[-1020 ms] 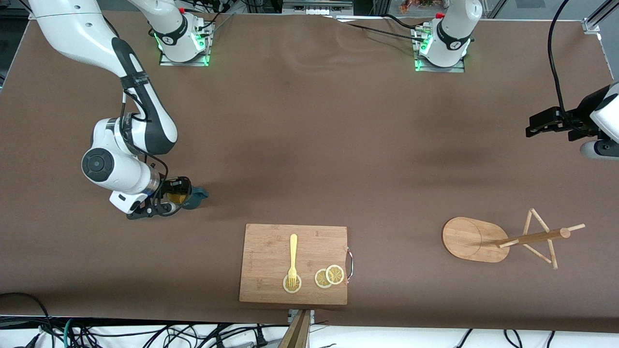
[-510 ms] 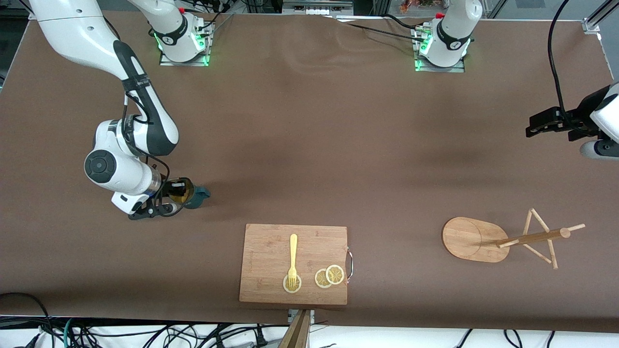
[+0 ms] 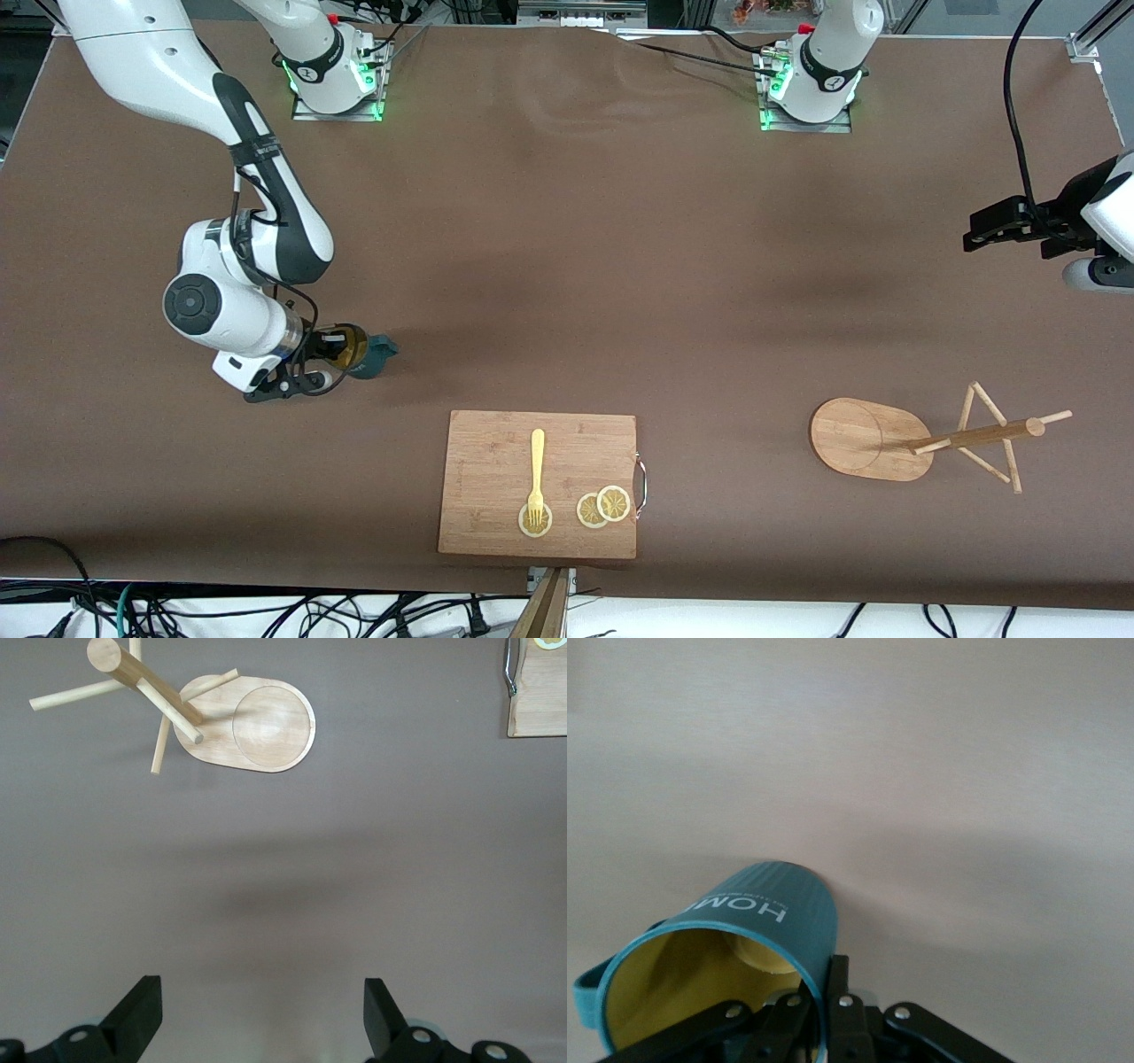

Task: Pass cup and hang on rack
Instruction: 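Close the right gripper on the teal mug rim, then lift the mug with the right gripper while the left gripper approaches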

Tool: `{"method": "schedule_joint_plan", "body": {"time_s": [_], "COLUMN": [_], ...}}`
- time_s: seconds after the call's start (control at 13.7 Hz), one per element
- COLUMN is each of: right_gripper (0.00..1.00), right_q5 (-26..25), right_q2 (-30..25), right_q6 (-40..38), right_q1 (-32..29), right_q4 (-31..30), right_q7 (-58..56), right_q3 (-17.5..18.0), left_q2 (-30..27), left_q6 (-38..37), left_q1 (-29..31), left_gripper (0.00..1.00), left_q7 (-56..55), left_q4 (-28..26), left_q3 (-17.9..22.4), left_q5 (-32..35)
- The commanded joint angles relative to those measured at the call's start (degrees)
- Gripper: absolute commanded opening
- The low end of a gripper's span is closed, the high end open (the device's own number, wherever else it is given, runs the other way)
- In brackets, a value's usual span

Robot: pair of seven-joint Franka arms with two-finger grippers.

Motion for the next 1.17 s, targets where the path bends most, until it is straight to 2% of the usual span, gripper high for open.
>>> {"method": "schedule_joint_plan", "body": {"time_s": [0.0, 0.15, 0.36, 0.66, 0.8, 1.09], "right_gripper": [0.00, 0.00, 0.00, 0.00, 0.00, 0.00], "right_q5": [0.7, 0.4, -0.1, -0.3, 0.1, -0.2], "right_q2": [-1.2, -1.2, 0.6, 7.1, 10.6, 16.0], "right_q6": [-1.4, -2.8, -5.4, -11.6, -14.8, -14.2], "right_q1": [0.5, 2.8, 11.9, 23.9, 28.3, 36.4], "right_q4": [1.0, 2.8, 8.0, 18.8, 25.0, 30.9], "right_q7": [7.3, 15.0, 28.7, 45.9, 49.9, 55.7], "right_q3": [5.2, 7.8, 7.8, 7.4, 7.5, 7.3], "left_q2": [0.6, 0.6, 0.7, 0.9, 0.9, 1.6], "left_q6": [-0.2, -0.2, -0.2, -0.2, -0.2, -0.7], "left_q1": [0.0, 0.0, 0.1, 0.4, 0.4, -1.6], "left_gripper": [1.00, 1.00, 1.00, 1.00, 1.00, 1.00], "left_q7": [0.2, 0.2, 0.2, 0.3, 0.4, 0.3], "left_q4": [1.5, 1.5, 1.5, 1.5, 1.4, 0.9], "left_q3": [-0.1, -0.1, 0.0, 0.0, 0.0, -0.7], "left_q5": [0.1, 0.1, 0.0, -0.4, -0.4, 0.2]}}
